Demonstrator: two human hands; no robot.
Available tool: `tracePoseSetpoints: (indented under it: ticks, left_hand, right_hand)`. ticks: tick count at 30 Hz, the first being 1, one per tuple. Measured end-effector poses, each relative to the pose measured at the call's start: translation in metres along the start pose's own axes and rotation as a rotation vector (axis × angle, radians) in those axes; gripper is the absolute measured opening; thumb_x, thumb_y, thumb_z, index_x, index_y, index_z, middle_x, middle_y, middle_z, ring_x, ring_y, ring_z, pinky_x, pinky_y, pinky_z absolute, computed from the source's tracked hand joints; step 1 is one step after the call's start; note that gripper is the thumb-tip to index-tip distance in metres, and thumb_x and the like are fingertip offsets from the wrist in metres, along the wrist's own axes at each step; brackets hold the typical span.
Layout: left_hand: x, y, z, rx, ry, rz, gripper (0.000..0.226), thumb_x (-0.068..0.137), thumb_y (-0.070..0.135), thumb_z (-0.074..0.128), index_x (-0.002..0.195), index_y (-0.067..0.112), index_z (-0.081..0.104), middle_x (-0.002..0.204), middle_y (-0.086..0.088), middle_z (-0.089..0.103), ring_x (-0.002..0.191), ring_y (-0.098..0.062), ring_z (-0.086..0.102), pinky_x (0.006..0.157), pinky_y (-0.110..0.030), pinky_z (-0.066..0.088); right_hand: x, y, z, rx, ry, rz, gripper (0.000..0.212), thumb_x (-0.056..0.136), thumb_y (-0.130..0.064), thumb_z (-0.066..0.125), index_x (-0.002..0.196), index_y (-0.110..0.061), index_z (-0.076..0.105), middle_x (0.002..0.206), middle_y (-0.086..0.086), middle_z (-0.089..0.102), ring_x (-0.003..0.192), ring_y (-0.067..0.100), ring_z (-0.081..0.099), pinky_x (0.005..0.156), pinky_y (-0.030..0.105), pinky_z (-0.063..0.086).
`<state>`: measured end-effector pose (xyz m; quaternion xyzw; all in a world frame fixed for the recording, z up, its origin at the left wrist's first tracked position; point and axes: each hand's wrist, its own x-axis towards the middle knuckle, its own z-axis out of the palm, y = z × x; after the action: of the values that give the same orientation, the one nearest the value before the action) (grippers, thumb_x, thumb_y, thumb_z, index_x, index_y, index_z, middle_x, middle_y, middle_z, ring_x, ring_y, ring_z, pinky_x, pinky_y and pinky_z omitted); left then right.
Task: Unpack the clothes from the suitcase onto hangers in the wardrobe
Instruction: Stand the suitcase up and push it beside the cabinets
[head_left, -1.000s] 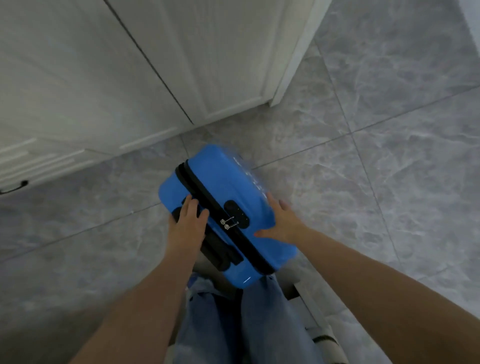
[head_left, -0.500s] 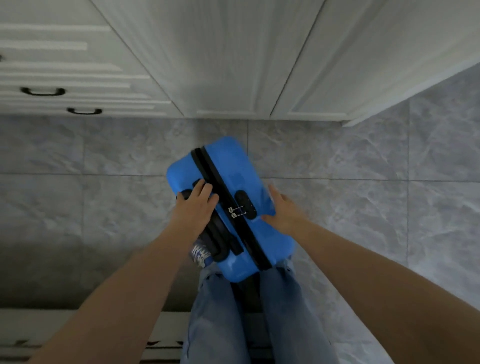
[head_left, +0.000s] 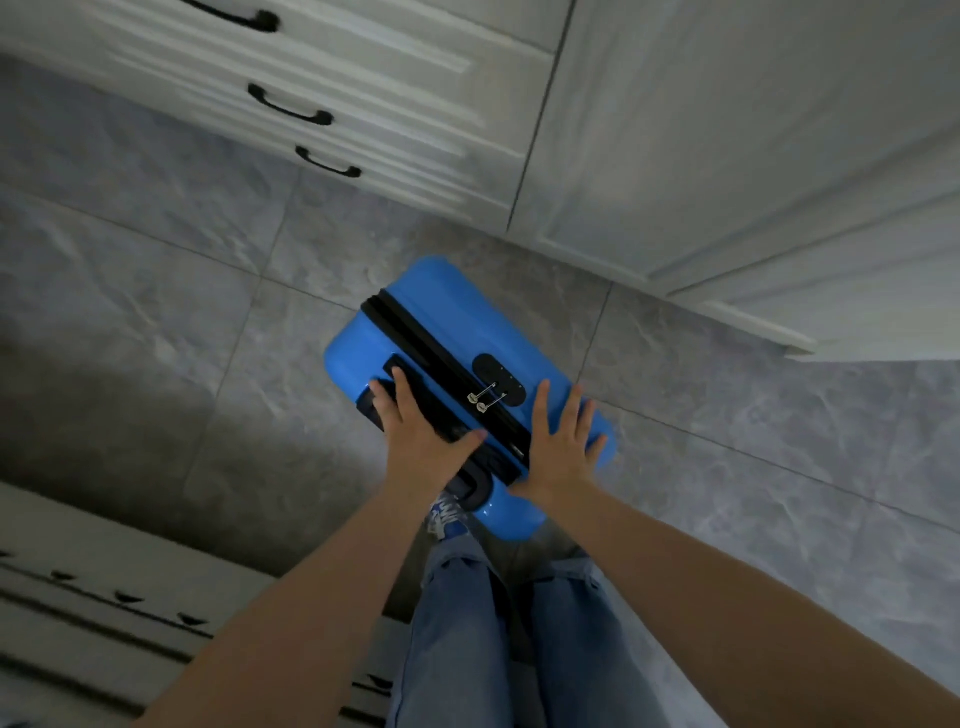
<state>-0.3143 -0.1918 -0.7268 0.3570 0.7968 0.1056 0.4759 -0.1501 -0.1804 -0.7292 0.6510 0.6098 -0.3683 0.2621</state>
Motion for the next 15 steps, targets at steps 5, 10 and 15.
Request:
tracePoseSetpoints:
  ticks: [5, 10, 15]
  left_hand:
    - [0.024, -0.015, -0.03, 0.028, -0.032, -0.023, 0.158, 0.052, 0.045, 0.093, 0.149, 0.022, -0.03, 0.153, -0.01, -0.042, 0.145, -0.032, -0.029, 0.119, -0.049, -0.002]
    - [0.05, -0.032, -0.078, 0.015, 0.031, -0.062, 0.164, 0.047, 0.049, 0.094, 0.148, 0.018, -0.031, 0.152, -0.016, -0.041, 0.144, -0.037, -0.028, 0.118, -0.055, -0.001]
    - [0.083, -0.064, -0.148, 0.042, 0.105, -0.057, 0.165, 0.045, 0.049, 0.095, 0.15, 0.016, -0.028, 0.155, -0.018, -0.035, 0.146, -0.038, -0.024, 0.118, -0.058, 0.005]
  right_hand:
    - [0.017, -0.042, -0.012, -0.131, 0.042, -0.038, 0.143, 0.071, -0.047, 0.084, 0.15, -0.022, -0.033, 0.158, 0.02, -0.032, 0.148, 0.043, -0.02, 0.118, 0.062, 0.008]
    - [0.037, -0.109, -0.023, -0.287, 0.004, -0.075, 0.145, 0.07, -0.054, 0.082, 0.149, -0.018, -0.034, 0.157, 0.025, -0.03, 0.147, 0.049, -0.014, 0.117, 0.062, 0.015]
    - [0.046, -0.197, -0.015, -0.365, -0.016, -0.089, 0.145, 0.071, -0.06, 0.077, 0.145, -0.016, -0.038, 0.156, 0.027, -0.031, 0.147, 0.052, -0.009, 0.115, 0.062, 0.023]
